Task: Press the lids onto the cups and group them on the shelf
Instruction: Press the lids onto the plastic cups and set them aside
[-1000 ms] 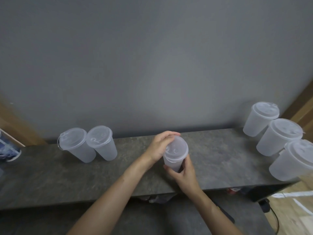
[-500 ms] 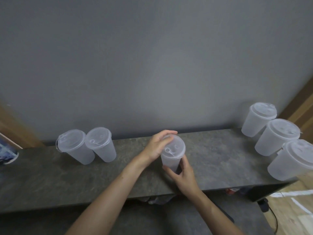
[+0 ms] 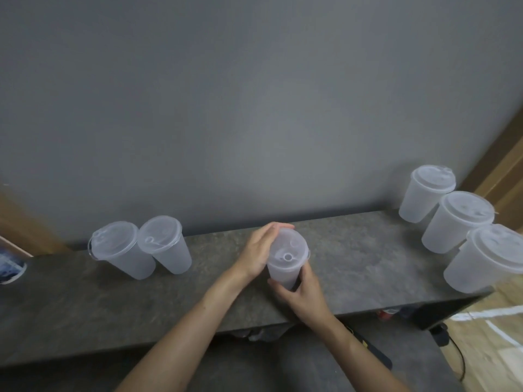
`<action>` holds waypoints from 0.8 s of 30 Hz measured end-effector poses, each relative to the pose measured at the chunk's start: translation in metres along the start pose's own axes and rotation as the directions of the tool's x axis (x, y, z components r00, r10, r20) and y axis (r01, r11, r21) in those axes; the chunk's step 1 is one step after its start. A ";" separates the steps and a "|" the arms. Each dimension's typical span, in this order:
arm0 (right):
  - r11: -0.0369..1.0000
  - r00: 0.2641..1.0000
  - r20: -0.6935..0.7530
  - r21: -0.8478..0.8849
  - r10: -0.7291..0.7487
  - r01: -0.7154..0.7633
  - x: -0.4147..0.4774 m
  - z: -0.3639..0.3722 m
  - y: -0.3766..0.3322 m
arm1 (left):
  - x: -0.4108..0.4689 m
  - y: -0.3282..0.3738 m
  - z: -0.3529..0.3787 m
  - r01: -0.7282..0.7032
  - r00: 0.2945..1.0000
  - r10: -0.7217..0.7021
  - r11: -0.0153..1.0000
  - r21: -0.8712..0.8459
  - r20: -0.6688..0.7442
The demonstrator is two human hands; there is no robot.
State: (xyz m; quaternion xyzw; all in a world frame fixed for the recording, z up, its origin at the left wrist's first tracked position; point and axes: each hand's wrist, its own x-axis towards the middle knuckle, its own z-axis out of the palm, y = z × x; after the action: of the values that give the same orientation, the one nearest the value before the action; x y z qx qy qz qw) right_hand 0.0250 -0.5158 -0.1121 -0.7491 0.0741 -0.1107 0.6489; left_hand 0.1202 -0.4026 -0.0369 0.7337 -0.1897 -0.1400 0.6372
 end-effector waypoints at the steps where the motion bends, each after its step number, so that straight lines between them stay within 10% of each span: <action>1: 1.000 1.000 -0.024 0.007 0.002 -0.002 0.000 0.002 -0.001 | -0.003 -0.003 0.005 -0.006 0.999 0.005 1.000 -0.018 -0.048; 5: 1.000 0.994 -0.106 0.006 -0.011 0.012 -0.001 0.005 0.002 | -0.010 -0.012 0.014 -0.014 0.981 0.007 0.999 -0.034 -0.195; 12: 1.000 0.999 -0.047 -0.023 -0.023 0.022 0.000 0.001 0.006 | 0.001 0.005 0.002 0.042 0.999 -0.042 0.999 -0.017 0.002; 18: 1.000 0.987 -0.161 0.014 -0.011 0.013 -0.003 0.009 0.001 | -0.012 -0.007 0.019 0.001 0.982 -0.010 0.999 -0.046 -0.190; 24: 0.999 0.994 -0.110 -0.033 -0.026 0.023 0.002 0.003 0.012 | -0.001 0.002 0.008 0.041 0.999 -0.040 0.998 -0.042 0.013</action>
State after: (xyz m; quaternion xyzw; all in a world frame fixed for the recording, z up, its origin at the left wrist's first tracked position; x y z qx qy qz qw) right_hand 0.0276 -0.5152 -0.1239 -0.7528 0.1024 -0.1587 0.6306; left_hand 0.1160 -0.4095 -0.0364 0.7231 -0.1758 -0.1613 0.6483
